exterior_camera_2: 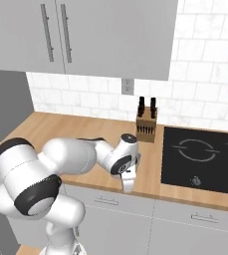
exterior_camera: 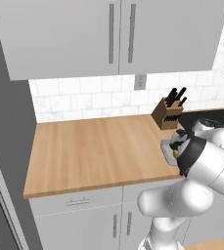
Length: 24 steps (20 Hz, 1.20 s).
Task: Take the meat container that has the chicken drumstick and place it on the second highest rack of the freezer. Then take the vegetable container that has the squash and avocado and place it on the highest rack of the freezer.
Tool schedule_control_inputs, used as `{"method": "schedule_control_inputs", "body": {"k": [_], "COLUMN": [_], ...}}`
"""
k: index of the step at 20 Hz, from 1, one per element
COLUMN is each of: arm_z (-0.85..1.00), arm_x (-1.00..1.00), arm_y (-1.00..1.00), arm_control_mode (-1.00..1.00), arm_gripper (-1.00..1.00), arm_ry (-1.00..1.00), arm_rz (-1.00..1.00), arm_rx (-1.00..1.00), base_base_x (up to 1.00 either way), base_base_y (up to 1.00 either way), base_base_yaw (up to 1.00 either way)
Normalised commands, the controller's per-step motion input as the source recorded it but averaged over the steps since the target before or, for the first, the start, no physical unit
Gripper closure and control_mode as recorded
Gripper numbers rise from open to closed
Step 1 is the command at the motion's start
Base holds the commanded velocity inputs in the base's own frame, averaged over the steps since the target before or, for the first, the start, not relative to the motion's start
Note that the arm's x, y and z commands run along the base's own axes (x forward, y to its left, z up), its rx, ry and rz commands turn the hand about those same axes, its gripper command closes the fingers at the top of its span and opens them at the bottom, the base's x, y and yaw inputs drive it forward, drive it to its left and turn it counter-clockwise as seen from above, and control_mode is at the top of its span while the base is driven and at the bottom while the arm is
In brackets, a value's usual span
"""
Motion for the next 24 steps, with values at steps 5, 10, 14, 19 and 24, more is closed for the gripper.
{"method": "schedule_control_inputs", "body": {"k": [5, 10, 14, 19, 24], "arm_z": [-0.24, -0.14, -0.39, -0.28, 0.0], "arm_x": [0.0, 0.04, 0.24, 0.18, 0.0], "arm_y": [0.0, 0.0, 0.0, 0.0, 0.0], "arm_control_mode": [-1.0, -1.0, -1.0, -1.0, -1.0], "arm_gripper": [-1.0, -1.0, -1.0, -1.0, -1.0], "arm_ry": [0.01, 0.01, 0.0, 0.0, 0.0], "arm_rz": [0.0, -0.03, -0.05, -0.04, 0.0], "arm_rx": [0.0, 0.0, 0.0, 0.0, 0.0], "base_base_x": [0.0, 0.0, 0.0, 0.0, 0.0], "base_base_y": [0.0, 0.0, 0.0, 0.0, 0.0], "base_base_yaw": [0.0, 0.0, 0.0, 0.0, 0.0]}}
